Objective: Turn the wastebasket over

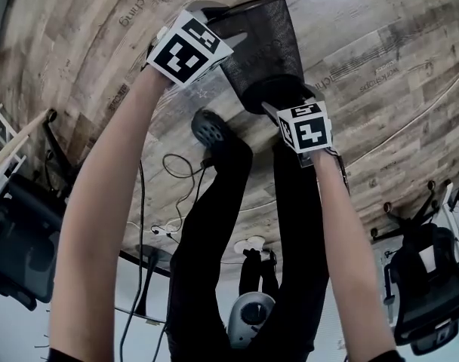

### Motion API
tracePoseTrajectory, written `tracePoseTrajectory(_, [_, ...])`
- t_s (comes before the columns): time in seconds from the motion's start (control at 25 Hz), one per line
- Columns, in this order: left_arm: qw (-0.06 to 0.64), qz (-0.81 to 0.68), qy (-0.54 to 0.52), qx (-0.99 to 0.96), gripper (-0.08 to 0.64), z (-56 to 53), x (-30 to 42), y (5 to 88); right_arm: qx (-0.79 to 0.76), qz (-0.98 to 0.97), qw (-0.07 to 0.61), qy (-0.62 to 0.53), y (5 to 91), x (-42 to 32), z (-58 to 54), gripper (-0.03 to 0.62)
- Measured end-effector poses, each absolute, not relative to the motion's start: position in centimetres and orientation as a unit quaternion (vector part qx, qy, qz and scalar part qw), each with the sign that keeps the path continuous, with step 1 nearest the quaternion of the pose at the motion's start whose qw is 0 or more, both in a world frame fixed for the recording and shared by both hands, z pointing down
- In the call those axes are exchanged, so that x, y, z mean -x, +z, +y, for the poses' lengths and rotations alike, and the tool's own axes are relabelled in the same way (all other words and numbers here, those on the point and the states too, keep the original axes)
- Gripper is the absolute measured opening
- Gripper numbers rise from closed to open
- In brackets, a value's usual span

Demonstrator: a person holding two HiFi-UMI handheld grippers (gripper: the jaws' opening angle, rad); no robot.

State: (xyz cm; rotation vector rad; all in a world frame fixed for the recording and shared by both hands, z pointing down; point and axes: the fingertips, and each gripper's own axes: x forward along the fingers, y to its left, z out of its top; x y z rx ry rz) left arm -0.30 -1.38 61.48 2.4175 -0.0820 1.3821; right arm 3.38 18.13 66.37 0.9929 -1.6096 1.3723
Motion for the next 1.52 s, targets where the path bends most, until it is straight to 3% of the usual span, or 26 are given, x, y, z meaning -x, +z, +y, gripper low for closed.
tracePoseTrajectory(0.36, [0.179, -0.031, 0.496, -0.849, 0.215, -1.0, 1.7, 61.1, -0.372, -0.648, 0.408, 0.525, 66.4, -3.2, 18.1, 0.416])
tracePoseTrajectory(0.88, [0.147, 0.012, 0.468, -0.871, 0.085, 7.1, 1.4, 54.2, -0.315, -0.651, 0.473, 0.503, 66.6, -4.3, 23.9, 0.414])
tracePoseTrajectory(1.08, [0.164, 0.032, 0.449, -0.878, 0.055, 9.8, 0.3, 52.7, -0.304, -0.663, 0.474, 0.493, 66.8, -5.5, 25.3, 0.414])
tracePoseTrajectory(1.24, [0.179, 0.029, 0.456, -0.871, 0.049, 10.7, 0.5, 52.5, -0.326, -0.662, 0.433, 0.517, 65.9, -6.1, 25.1, 0.413])
tracePoseTrajectory(1.52, [0.133, 0.013, 0.493, -0.860, 0.049, 9.9, 1.5, 51.9, -0.333, -0.686, 0.365, 0.534, 61.2, -6.1, 20.6, 0.405])
